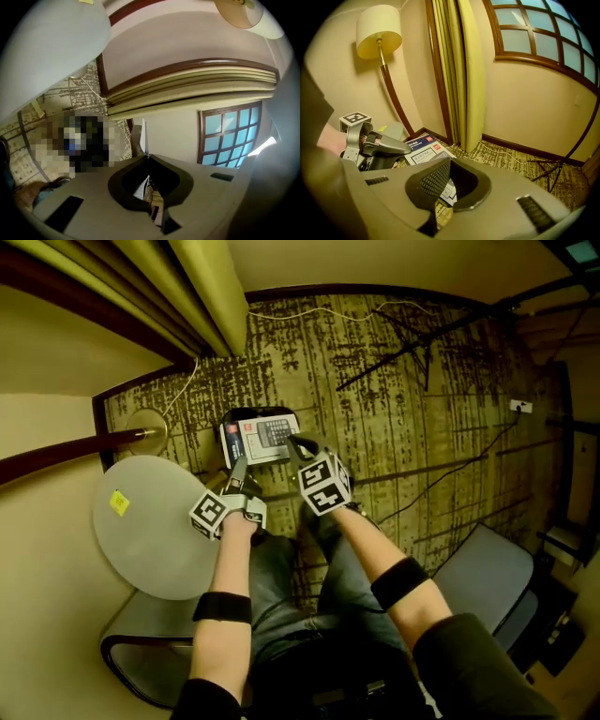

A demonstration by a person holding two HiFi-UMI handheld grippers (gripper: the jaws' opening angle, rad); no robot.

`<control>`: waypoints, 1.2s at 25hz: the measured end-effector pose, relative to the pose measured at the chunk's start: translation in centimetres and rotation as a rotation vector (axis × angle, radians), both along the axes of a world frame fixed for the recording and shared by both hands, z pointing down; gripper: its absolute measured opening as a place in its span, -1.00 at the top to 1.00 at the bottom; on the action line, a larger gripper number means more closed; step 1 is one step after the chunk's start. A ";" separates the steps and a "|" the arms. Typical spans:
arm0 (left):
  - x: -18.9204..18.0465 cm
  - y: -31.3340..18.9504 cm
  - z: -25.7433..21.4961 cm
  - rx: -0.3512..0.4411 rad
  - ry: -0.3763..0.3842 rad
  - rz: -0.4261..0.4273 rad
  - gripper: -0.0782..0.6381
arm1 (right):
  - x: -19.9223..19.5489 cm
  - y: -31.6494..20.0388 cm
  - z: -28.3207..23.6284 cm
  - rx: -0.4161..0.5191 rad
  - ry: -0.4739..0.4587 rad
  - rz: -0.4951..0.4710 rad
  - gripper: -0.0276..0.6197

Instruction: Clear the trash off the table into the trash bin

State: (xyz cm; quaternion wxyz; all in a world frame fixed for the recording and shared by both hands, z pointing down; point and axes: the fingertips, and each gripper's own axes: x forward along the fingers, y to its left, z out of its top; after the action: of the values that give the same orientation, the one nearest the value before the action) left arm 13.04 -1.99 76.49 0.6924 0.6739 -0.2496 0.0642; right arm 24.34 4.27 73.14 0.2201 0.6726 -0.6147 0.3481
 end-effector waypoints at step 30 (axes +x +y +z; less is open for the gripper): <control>1.1 -0.6 23.2 -0.068 -0.143 -0.045 0.77 | -0.5 -0.2 23.5 -0.095 -0.073 0.009 0.91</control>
State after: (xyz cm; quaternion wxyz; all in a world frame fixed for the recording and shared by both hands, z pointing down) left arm 14.17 -2.57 99.74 0.6965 0.6380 -0.3112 0.1051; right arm 23.86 4.05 96.68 0.2274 0.6511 -0.6021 0.4023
